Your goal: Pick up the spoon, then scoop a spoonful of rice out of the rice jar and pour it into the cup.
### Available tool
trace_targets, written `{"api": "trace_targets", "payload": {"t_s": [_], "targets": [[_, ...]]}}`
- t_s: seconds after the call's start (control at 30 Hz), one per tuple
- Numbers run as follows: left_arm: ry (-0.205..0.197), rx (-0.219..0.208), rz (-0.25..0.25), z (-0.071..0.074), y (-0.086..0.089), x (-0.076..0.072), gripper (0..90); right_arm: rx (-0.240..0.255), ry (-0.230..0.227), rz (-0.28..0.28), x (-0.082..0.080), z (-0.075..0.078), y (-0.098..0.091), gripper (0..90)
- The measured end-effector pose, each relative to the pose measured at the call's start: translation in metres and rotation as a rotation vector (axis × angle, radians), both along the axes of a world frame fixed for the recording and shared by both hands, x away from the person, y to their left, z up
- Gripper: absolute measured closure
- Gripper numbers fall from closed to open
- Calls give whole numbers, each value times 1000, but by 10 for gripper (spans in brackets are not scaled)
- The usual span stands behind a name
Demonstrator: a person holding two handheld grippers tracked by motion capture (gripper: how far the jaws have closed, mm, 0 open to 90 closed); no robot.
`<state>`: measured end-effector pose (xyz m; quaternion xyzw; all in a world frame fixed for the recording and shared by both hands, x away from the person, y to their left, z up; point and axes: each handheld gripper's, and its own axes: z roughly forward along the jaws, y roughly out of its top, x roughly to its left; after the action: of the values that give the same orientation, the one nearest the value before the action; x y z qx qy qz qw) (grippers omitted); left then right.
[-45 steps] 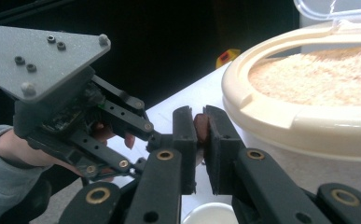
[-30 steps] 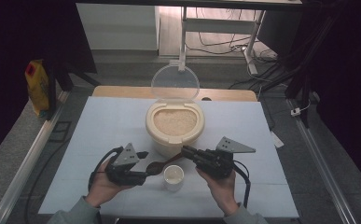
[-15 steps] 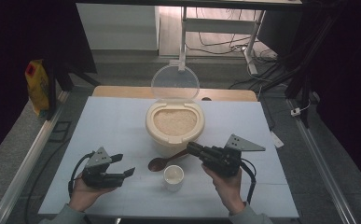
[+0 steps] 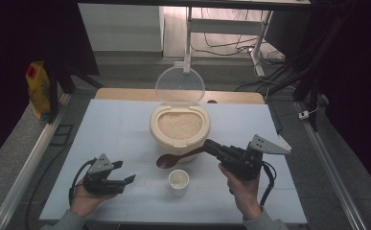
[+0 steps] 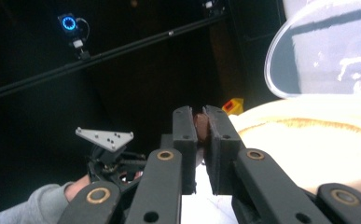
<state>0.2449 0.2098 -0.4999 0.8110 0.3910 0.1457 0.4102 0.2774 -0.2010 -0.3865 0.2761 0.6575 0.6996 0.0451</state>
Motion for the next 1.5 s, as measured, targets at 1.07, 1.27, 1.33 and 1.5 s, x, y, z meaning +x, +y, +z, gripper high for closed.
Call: {"api": "trace_targets", "payload": {"t_s": [1.07,1.27,1.33,1.5], "targets": [[-1,41,7,-1,-1,-3,272,85,-55,-180,34,17,-30,833],[3,45,14,-2,0,-2,269,96,-54,-210,43,18,-32,833],[4,45,14,-2,1,-2,269,86,-52,-214,47,18,-31,833],[10,52,10,-4,1,-1,268,57,-41,-244,55,15,-29,833]]}}
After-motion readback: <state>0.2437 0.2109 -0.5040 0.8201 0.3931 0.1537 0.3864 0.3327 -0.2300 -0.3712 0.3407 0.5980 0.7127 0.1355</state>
